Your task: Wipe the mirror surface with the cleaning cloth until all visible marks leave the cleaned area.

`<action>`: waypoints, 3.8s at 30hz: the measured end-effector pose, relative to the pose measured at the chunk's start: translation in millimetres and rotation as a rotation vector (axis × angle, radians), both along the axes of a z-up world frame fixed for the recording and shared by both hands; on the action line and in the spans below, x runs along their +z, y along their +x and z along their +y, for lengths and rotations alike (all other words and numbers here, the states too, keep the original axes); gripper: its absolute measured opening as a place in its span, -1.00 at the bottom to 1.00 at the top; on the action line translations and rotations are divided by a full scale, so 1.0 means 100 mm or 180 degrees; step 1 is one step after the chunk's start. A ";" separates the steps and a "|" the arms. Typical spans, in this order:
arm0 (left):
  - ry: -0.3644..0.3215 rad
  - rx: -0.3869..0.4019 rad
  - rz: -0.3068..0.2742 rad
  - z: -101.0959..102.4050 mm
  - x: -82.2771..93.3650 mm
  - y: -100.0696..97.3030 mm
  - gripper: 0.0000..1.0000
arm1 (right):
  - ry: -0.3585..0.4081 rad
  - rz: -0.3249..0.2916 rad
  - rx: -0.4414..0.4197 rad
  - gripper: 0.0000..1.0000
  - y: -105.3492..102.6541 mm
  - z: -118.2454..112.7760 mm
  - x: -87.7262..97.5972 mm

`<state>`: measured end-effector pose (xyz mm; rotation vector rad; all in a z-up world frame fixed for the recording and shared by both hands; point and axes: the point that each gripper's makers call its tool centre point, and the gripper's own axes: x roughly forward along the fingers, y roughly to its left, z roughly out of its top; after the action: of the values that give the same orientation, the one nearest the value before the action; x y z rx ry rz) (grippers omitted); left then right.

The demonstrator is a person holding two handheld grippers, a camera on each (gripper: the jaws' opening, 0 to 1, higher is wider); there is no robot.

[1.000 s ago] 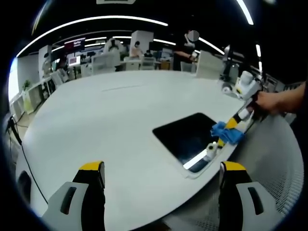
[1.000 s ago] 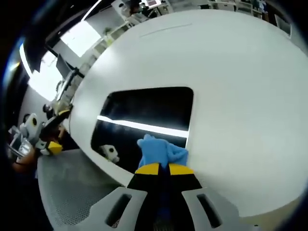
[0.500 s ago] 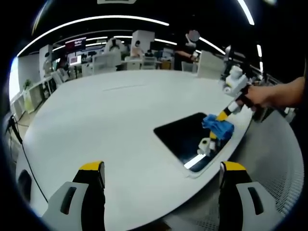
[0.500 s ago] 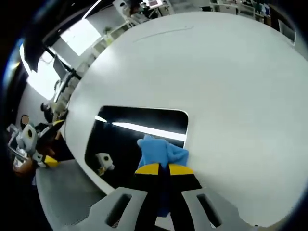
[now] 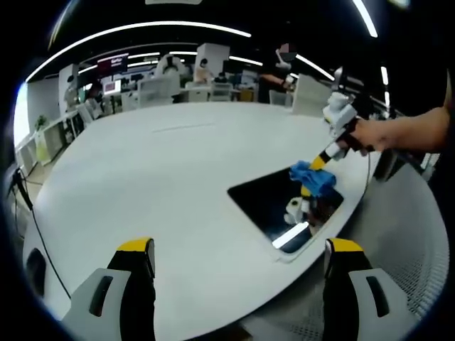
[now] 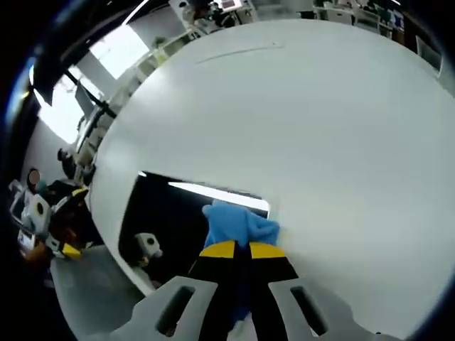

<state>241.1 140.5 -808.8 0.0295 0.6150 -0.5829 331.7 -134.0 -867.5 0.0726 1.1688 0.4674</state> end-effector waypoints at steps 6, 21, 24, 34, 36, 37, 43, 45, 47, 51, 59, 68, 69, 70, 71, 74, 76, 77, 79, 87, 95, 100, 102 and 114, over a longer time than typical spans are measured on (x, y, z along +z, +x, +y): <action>-0.0063 0.0031 -0.0012 0.01 0.00 0.00 0.99 | -0.0067 -0.0014 0.0065 -1.00 0.14 0.01 0.00; -0.0184 -0.0096 -0.0159 -0.07 0.09 0.13 0.99 | -0.0228 -0.0068 0.0181 -1.00 0.38 0.01 -0.01; -0.0189 -0.0077 -0.0220 -0.05 0.16 0.22 0.99 | -0.0237 -0.0062 0.0161 -1.00 0.42 0.02 -0.01; -0.0168 0.0012 -0.0212 0.06 0.19 0.31 0.99 | -0.0239 -0.0069 0.0166 -1.00 0.43 0.02 -0.01; -0.0162 0.0017 -0.0217 0.07 0.19 0.31 0.99 | -0.0254 -0.0102 0.0196 -1.00 0.42 0.03 0.03; -0.0152 0.0025 -0.0225 0.08 0.19 0.33 0.99 | -0.0244 -0.0115 0.0195 -1.00 0.42 0.03 0.07; -0.0165 0.0060 -0.0266 0.11 0.21 0.39 0.99 | -0.0164 -0.0209 0.0202 -1.00 0.44 -0.01 0.30; -0.0171 0.0074 -0.0285 0.12 0.24 0.41 0.99 | -0.0143 -0.0234 0.0188 -1.00 0.43 -0.07 0.38; -0.0175 0.0083 -0.0297 0.13 0.24 0.42 0.99 | -0.0130 -0.0240 0.0163 -1.00 0.41 -0.15 0.42; -0.0160 0.0085 -0.0307 0.16 0.25 0.45 0.99 | -0.0123 -0.0227 0.0090 -1.00 0.32 -0.36 0.52; -0.0133 0.0109 -0.0315 0.22 0.25 0.47 0.99 | -0.0252 -0.0159 0.0001 -1.00 0.19 -0.79 0.58; -0.0095 0.0157 -0.0324 0.30 0.29 0.47 0.99 | -0.0281 -0.0046 0.0018 -1.00 0.12 -0.91 0.53; -0.0087 0.0165 -0.0327 0.31 0.28 0.47 0.99 | -0.0282 -0.0029 0.0016 -1.00 0.11 -0.92 0.50; -0.0083 0.0169 -0.0332 0.32 0.29 0.47 0.99 | -0.0289 -0.0013 0.0015 -1.00 0.10 -0.93 0.46; -0.0079 0.0180 -0.0330 0.34 0.28 0.47 0.99 | -0.0306 0.0016 0.0013 -1.00 0.07 -0.95 0.40; -0.0069 0.0199 -0.0325 0.36 0.29 0.45 0.99 | -0.0343 0.0059 -0.0011 -0.99 0.03 -0.99 0.26; -0.0062 0.0206 -0.0320 0.37 0.28 0.45 0.99 | -0.0355 0.0119 -0.0042 -0.99 0.00 -1.02 0.15; -0.0057 0.0207 -0.0322 0.37 0.28 0.45 0.99 | -0.0357 0.0138 -0.0047 -0.99 -0.01 -1.02 0.12; -0.0049 0.0201 -0.0327 0.37 0.28 0.45 0.99 | -0.0373 0.0137 -0.0035 -0.99 -0.02 -1.01 0.06; -0.0059 0.0154 -0.0351 0.34 0.31 0.46 0.99 | -0.0447 0.0150 -0.0021 -0.99 -0.03 -1.04 -0.12; -0.0078 0.0078 -0.0327 0.30 0.28 0.45 0.99 | -0.0245 -0.0163 0.0122 -0.82 -0.06 -0.95 -0.02; -0.0125 0.0142 -0.0345 0.30 0.29 0.44 0.99 | -0.0082 -0.0623 0.0411 -0.37 -0.16 -0.99 0.24; -0.0097 0.0148 -0.0358 0.29 0.29 0.44 0.99 | -0.0001 -0.0807 0.0403 0.04 -0.16 -1.03 0.31; -0.0009 0.0148 -0.0454 0.19 0.40 0.26 0.99 | 0.0210 -0.1775 0.0724 1.00 -0.31 -1.26 0.56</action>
<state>267.4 159.4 -769.0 0.0537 0.4750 -0.5318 300.7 -260.2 -811.3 -0.1295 0.6147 0.6760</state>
